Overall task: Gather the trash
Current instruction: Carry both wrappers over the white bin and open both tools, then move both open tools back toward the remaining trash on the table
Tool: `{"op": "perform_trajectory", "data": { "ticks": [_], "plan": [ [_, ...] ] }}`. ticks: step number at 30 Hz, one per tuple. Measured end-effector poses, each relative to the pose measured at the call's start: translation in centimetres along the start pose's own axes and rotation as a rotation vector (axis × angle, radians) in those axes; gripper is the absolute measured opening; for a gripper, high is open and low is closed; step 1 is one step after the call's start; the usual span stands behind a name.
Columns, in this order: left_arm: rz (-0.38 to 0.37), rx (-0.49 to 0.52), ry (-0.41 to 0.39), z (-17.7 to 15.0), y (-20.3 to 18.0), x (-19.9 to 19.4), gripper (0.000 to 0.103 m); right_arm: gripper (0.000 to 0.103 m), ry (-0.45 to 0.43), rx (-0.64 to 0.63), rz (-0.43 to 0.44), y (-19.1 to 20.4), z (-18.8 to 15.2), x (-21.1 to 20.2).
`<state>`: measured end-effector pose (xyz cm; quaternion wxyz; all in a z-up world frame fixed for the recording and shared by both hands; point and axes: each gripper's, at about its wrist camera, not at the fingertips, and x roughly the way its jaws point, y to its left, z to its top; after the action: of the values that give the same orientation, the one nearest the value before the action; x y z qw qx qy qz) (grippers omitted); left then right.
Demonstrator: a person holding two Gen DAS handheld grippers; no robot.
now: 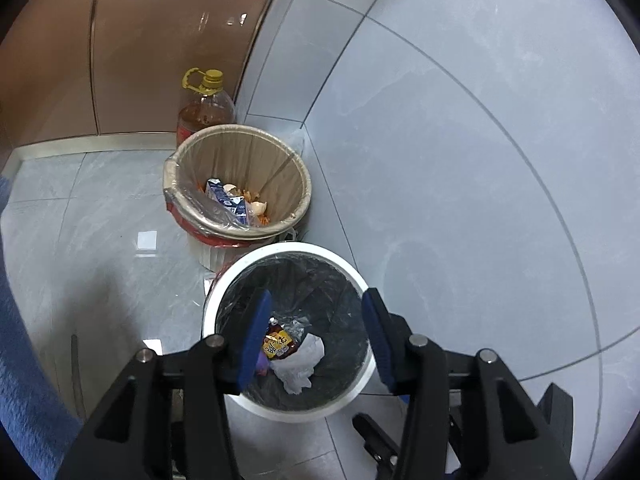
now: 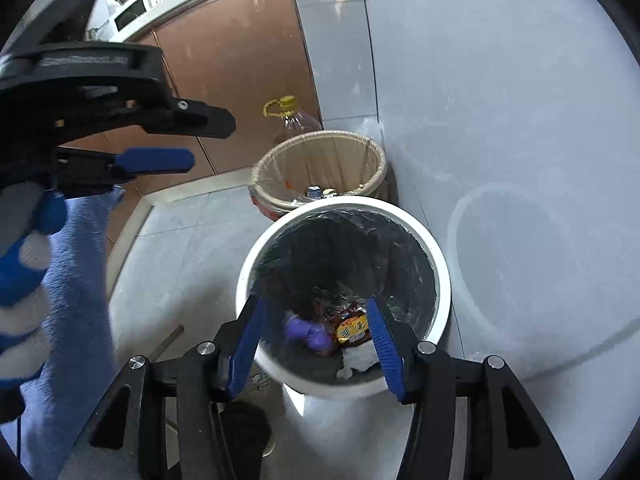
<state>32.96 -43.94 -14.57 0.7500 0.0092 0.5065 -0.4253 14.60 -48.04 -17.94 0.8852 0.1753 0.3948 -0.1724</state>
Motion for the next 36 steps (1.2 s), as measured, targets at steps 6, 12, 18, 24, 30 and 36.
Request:
{"op": "perform_trajectory", "data": {
  "ticks": [6, 12, 18, 24, 30, 36],
  "plan": [
    [0.040, 0.008, -0.124, -2.1, 0.5, -8.0, 0.045, 0.051, -0.044, -0.037, 0.028, 2.3, -0.4, -3.9],
    [0.112, -0.008, -0.287, -5.4, 1.7, -17.8, 0.045, 0.052, -0.130, -0.080, 0.080, 5.3, 0.0, -9.2],
    [0.204, -0.018, -0.405, -10.2, 3.0, -27.9, 0.045, 0.053, -0.207, -0.152, 0.150, 9.4, -0.2, -14.8],
    [0.280, -0.037, -0.482, -15.0, 4.4, -35.1, 0.045, 0.054, -0.272, -0.232, 0.234, 13.7, -0.9, -19.4],
    [0.335, -0.083, -0.530, -19.3, 5.5, -40.3, 0.045, 0.054, -0.334, -0.292, 0.323, 16.9, -2.1, -24.0],
    [0.391, -0.115, -0.590, -23.5, 6.2, -45.3, 0.045, 0.054, -0.389, -0.363, 0.407, 19.5, -3.4, -28.9]
  ]
}}
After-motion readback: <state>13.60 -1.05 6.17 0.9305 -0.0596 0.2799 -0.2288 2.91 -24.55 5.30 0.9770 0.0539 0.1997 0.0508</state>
